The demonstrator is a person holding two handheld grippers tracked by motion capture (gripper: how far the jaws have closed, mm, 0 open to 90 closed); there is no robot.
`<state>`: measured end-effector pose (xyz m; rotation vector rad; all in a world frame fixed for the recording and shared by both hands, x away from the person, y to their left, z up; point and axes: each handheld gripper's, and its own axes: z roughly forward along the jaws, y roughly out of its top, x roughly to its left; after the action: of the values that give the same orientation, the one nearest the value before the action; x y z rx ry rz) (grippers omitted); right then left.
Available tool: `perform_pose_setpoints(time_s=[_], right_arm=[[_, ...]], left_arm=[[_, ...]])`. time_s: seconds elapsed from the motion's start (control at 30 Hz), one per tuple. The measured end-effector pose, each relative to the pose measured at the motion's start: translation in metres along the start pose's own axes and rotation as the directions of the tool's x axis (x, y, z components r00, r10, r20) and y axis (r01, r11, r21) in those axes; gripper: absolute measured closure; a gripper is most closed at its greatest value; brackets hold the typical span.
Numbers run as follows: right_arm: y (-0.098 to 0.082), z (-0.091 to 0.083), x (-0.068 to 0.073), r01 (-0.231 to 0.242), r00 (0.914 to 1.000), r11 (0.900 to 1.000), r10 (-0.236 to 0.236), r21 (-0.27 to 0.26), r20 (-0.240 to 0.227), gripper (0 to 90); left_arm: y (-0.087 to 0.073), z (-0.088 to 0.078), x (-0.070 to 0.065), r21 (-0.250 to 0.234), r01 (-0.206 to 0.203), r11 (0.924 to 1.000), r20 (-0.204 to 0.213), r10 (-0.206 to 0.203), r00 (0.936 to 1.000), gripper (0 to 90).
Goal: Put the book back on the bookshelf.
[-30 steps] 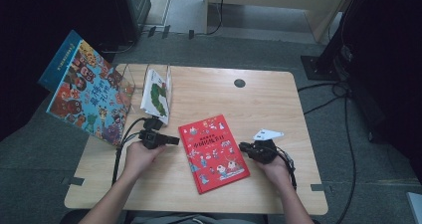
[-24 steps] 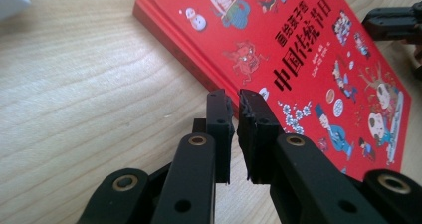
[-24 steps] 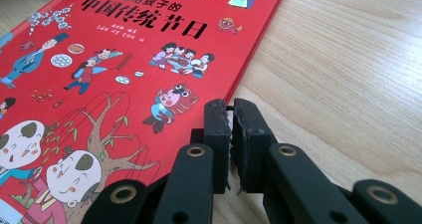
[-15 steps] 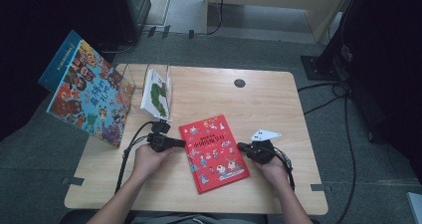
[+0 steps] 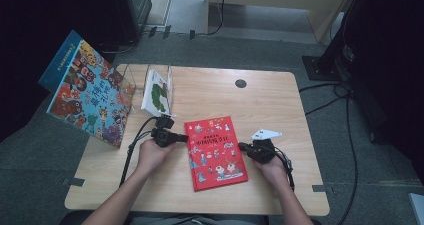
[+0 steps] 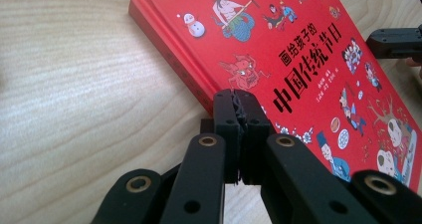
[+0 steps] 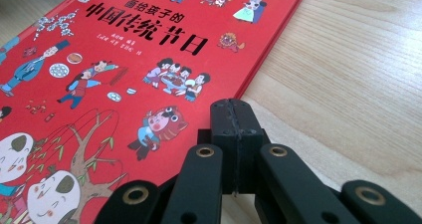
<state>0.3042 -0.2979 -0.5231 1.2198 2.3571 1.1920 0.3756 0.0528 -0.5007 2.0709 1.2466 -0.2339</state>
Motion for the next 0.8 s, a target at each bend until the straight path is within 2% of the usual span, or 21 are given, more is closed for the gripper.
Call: perform_pose_setpoints(time_s=[0.03,0.3,0.47,0.63,0.7,0.8], right_arm=[[0.0002,0.0002,-0.0001,-0.003,1.0000,1.000,0.003,0.000,0.001,90.0],[0.0006,0.0005,0.0007,-0.010,0.9999,1.000,0.010,0.000,0.013,90.0],[-0.0006,-0.0017,0.0025,0.001,0.9997,1.000,-0.002,0.007,0.023,89.9],[-0.0009,-0.0025,0.0002,-0.004,0.9998,1.000,0.004,0.003,0.018,86.5],[-0.0014,-0.0033,-0.0011,-0.004,1.0000,1.000,0.004,0.004,0.007,84.5],[-0.0010,-0.0041,-0.0016,-0.006,0.9999,1.000,0.006,0.009,0.009,81.6]], left_arm=[[0.0007,0.0006,0.0011,-0.005,0.010,0.9999,0.007,-0.010,0.9999,90.0],[0.0046,0.0032,0.0041,-0.016,0.011,0.9998,0.015,-0.011,0.9998,89.8],[0.0045,0.0044,0.0009,-0.028,0.001,0.9996,-0.004,-0.001,1.0000,89.8],[0.0038,0.0027,0.0013,-0.009,0.002,1.0000,0.011,-0.001,0.9999,85.6],[0.0008,0.0011,-0.0010,-0.006,-0.014,0.9999,-0.005,0.014,0.9999,87.4],[-0.0046,-0.0010,-0.0014,0.000,-0.005,1.0000,-0.003,0.005,1.0000,87.2]])
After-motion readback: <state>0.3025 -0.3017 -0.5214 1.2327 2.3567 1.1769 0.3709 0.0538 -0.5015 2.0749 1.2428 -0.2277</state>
